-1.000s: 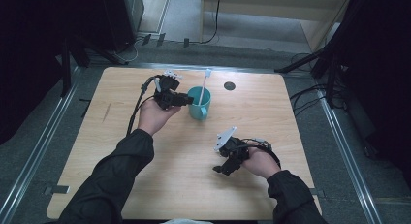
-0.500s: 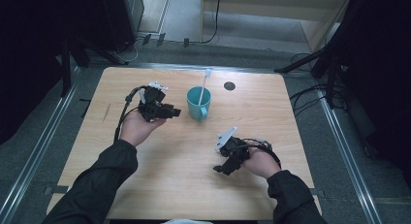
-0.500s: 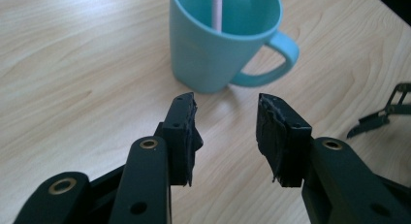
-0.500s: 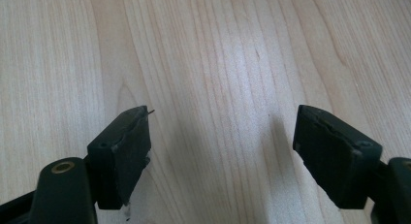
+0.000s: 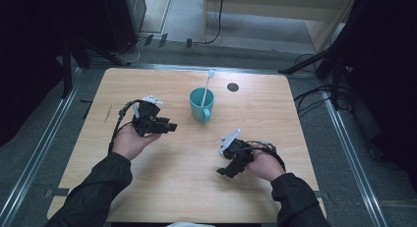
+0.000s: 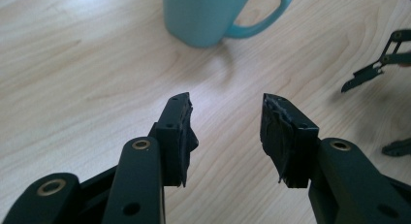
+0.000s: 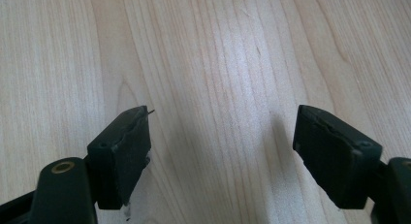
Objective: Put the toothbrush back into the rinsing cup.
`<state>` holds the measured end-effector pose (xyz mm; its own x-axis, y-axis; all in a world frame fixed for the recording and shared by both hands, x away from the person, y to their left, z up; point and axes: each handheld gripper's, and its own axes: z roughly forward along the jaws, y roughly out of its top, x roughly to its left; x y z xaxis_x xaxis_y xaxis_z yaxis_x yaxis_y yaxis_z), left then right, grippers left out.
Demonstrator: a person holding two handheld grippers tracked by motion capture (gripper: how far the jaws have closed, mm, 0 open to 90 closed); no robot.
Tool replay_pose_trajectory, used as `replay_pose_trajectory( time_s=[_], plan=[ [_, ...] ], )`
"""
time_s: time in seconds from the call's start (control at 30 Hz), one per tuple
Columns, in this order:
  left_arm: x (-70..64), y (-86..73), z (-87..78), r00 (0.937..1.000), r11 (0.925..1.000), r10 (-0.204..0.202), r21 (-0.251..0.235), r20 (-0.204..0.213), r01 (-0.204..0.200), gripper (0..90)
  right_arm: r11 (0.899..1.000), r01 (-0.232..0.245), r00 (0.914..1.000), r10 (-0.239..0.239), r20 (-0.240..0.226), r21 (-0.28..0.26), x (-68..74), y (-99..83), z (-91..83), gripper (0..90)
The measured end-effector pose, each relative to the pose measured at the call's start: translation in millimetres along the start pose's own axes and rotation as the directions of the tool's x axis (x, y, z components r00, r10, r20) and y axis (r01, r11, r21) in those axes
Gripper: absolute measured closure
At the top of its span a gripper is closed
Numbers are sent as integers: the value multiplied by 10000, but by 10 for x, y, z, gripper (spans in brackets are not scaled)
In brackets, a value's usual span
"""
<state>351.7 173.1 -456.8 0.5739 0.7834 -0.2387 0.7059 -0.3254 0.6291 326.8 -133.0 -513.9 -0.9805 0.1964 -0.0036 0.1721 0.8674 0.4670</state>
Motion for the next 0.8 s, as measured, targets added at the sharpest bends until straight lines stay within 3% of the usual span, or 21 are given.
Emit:
replay_pose_trajectory(
  time_s=[0.3, 0.67, 0.8],
  plan=[
    [43, -238, -24, 9996, 9996, -278, 56, 82, 277, 518, 10000, -19, 10000, 19, 5, 30, 8, 0, 9, 213],
    [-2, -493, -102, 9995, 9992, 160, 351, 254, -169, 450, 10000, 4, 10000, -4, -85, 32, 21, 2, 9, 213],
    [31, -596, -116, 9997, 9984, -82, 562, 211, 70, 437, 10000, 42, 10000, -42, -30, 46, 19, 3, 6, 213]
  ],
)
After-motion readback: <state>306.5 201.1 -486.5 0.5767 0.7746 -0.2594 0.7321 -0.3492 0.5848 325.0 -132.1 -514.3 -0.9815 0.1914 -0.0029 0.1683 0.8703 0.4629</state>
